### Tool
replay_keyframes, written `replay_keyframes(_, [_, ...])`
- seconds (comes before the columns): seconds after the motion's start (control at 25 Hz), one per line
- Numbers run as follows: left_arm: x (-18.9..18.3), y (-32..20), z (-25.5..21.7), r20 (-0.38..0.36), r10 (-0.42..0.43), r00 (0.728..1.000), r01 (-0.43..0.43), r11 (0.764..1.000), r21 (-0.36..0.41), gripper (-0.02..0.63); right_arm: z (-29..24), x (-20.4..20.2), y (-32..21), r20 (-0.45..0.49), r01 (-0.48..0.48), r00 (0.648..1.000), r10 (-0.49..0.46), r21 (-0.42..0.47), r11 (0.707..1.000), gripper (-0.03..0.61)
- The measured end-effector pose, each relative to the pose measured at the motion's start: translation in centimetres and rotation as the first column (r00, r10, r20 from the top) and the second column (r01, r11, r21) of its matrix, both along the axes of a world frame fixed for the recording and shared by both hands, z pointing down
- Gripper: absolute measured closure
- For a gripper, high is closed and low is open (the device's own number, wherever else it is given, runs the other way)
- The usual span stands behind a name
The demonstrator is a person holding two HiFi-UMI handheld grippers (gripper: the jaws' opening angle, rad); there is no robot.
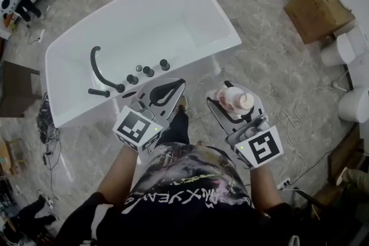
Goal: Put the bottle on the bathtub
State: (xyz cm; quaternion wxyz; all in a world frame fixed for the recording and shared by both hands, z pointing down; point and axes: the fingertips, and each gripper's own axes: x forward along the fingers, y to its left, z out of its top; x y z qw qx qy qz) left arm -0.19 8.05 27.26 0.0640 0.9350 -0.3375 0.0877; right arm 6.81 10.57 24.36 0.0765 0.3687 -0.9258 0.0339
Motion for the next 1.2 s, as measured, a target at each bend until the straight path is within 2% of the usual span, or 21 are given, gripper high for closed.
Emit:
replay_keyframes(0.64, [-1.9,-12.6,0.2,-0.021,0.008,1.000,-0.009,0.999,-0.048,0.603,-0.4,-2.6,-12.7,-0.008,0.010,1.000,-0.010,-0.034,0.999,0.356])
replay_keyframes(0.88, [-3.2,-15.9,0.7,-0.031,0.013,0.999,-0.016,0.998,-0.068,0.604,0.1,-4.2,-16.0,-0.025,0.014,1.000,-0.016,-0.070,0.997,0.356])
replay_keyframes(1.2, [-5.8,-22.4,1.4,-0.039,0.033,0.999,-0.036,0.996,-0.080,0.603,0.3,-7.0,-22.8,-0.020,-0.010,1.000,0.008,-0.060,0.998,0.356])
